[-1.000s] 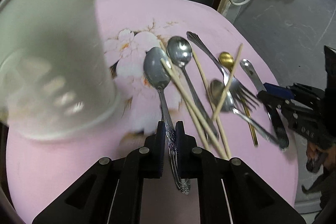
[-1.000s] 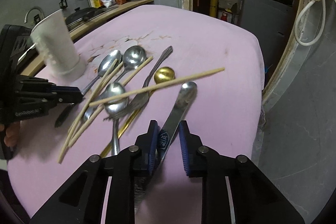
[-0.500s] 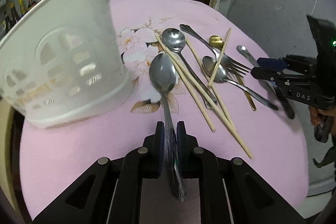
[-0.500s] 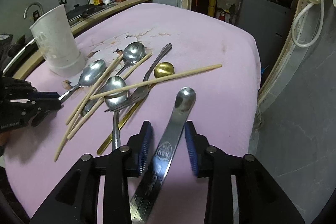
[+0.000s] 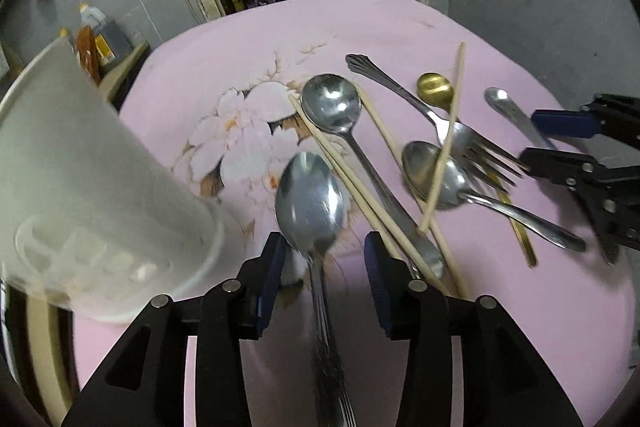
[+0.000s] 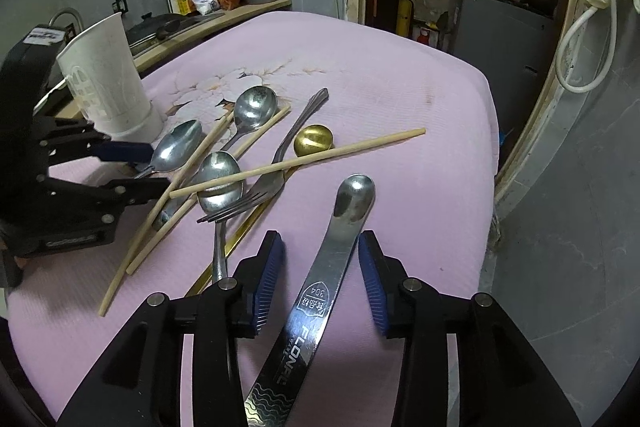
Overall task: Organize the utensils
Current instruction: 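Close the right gripper on the steel spoon handle while the left tool holds the caddy, then lift the steel spoon with the right gripper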
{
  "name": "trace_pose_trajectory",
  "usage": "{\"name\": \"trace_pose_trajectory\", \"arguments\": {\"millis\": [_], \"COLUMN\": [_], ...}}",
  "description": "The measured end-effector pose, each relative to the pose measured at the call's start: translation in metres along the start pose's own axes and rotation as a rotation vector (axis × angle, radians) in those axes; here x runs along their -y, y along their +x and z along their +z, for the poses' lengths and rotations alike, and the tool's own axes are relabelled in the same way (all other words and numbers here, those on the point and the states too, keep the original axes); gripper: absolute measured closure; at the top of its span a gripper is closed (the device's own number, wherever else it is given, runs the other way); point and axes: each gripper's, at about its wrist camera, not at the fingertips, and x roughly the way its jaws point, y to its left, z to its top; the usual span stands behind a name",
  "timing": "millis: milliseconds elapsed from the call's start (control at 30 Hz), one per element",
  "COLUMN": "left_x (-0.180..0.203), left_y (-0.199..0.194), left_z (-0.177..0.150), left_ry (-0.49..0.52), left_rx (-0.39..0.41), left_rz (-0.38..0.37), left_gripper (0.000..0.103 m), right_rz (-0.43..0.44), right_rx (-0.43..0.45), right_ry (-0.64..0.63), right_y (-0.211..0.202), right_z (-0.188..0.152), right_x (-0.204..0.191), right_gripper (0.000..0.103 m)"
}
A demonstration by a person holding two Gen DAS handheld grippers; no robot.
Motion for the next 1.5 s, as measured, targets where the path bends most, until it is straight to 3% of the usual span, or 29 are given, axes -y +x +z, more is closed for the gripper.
{"name": "trace_pose_trajectory", "arguments": {"millis": [67,267,400,467,700,867,1100,1200,1333,1500], "left_x": [0.001,-0.009,-0.011,-0.013,-0.023,-0.03,-0.036,-0.039,-0.037,-0.017], "left_y": [0.006,0.016,0.017,0.017,0.009,-0.008,-0.024,-0.027,-0.027,-0.024], "left_z": [0.006,0.015,0.018,0.019,0.007,-0.008,-0.02,-0.023,-0.023,-0.022], "left_ry": [0.011,-0.024,-0.044,-0.045,-0.077,-0.116,-0.168,-0.173,-0.148,-0.033], "left_rx": [0.004,-0.007,-0.002,0.008,0.039,0.053,0.049,0.042,0.029,0.01], "left_rz": [0.04,0.019,-0.014,-0.015,-0.078,-0.157,-0.22,-0.223,-0.203,-0.135], "left_gripper": [0.053,0.052,0.06,0.072,0.072,0.072,0.072,0.072,0.072,0.063], "right_rz": [0.003,-0.012,-0.042,-0.06,-0.073,-0.029,0.0,0.004,-0.012,-0.024], "right_rx": [0.002,0.005,0.005,0.006,0.016,0.018,0.026,0.027,0.024,-0.002], "right_ry": [0.004,0.01,0.025,0.038,0.076,0.114,0.084,0.047,0.016,-0.019], "right_y": [0.0,0.001,0.004,0.006,0.008,0.009,0.009,0.007,0.007,0.011], "right_z": [-0.001,0.001,0.004,0.007,0.01,0.01,0.01,0.01,0.008,0.012], "right_x": [0.0,-0.001,-0.003,-0.003,0.002,0.008,0.001,-0.005,-0.011,-0.015], "right_gripper": [0.064,0.062,0.062,0.062,0.063,0.062,0.08,0.087,0.086,0.075]}}
